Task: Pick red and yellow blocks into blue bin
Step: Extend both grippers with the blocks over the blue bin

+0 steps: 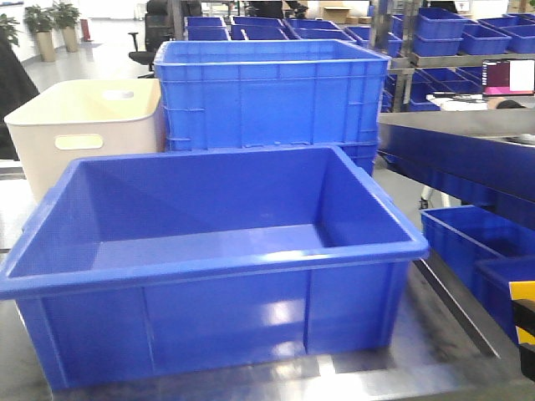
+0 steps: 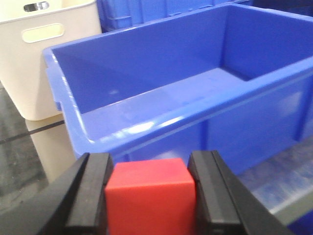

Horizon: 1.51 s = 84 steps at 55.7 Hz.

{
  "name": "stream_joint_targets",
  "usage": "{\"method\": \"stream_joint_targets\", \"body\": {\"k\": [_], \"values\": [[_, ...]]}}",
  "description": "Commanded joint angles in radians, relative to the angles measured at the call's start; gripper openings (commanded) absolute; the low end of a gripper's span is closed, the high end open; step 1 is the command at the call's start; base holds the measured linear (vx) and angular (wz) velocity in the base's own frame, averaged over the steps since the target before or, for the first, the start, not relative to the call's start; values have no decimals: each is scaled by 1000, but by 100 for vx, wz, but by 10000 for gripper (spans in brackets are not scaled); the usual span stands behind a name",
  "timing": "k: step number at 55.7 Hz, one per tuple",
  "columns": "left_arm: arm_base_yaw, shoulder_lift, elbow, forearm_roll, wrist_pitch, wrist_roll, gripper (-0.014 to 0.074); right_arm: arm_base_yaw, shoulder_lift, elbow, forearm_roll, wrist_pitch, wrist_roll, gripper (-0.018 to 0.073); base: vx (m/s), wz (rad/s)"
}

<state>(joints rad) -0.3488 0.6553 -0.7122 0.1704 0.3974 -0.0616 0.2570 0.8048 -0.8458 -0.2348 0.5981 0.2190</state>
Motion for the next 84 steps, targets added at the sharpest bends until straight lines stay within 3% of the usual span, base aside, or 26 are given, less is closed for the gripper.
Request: {"method": "stream_joint_targets", "body": {"k": [1, 84], "values": [[-6, -4, -28, 4, -84, -8, 2, -3, -6, -31, -22, -78, -9, -8, 18, 13], [-6, -4, -28, 4, -84, -8, 2, -3, -6, -31, -18, -75, -9, -8, 8, 7]]}}
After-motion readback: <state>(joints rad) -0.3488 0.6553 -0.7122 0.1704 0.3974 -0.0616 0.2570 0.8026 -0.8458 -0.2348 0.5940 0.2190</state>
